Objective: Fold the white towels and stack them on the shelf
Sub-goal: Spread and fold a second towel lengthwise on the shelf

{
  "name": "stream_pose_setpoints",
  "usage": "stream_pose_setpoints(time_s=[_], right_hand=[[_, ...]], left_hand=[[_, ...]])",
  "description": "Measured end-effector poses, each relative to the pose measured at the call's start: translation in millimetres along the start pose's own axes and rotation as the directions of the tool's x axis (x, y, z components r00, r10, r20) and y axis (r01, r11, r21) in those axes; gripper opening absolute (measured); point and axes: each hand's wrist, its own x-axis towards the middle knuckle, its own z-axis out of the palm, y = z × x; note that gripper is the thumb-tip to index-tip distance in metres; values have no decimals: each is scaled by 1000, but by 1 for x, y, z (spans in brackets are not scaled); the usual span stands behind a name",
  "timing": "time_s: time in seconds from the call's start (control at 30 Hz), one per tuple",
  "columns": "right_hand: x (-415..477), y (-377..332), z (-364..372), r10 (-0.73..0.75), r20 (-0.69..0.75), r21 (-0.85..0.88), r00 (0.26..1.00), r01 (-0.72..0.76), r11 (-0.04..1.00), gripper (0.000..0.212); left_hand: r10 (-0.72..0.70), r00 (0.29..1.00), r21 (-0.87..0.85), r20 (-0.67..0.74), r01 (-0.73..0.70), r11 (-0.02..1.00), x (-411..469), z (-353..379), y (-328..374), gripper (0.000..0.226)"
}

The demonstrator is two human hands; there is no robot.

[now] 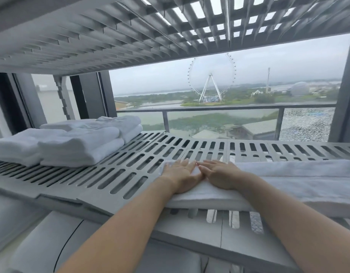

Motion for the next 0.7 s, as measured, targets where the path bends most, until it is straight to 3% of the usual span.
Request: stream_pose_setpoints(time_s=[0.2, 0.4, 0.57, 0.63, 0.7], right_hand=[[-13, 12, -1, 11, -31, -7, 999, -11, 1000, 51], [-54, 57, -20, 145, 35, -66, 989, -143, 988, 58], [-90, 90, -34, 187, 66, -85, 980, -181, 980, 58], [-92, 87, -37, 169, 65, -34, 983, -167, 985, 58], [-92, 83, -43, 146, 25, 212, 989, -148, 966, 59]], left_hand=[[-3, 1000, -15, 0, 3, 1000, 5, 1, -3, 61], [12, 1000, -8, 14, -12, 1000, 1, 0, -2, 67], [-7, 999, 149, 52, -1, 989, -2, -8, 13, 61], [55, 998, 152, 31, -59, 987, -1, -10, 47, 55], [195, 980, 69, 31, -197, 978, 1, -4, 99, 53]])
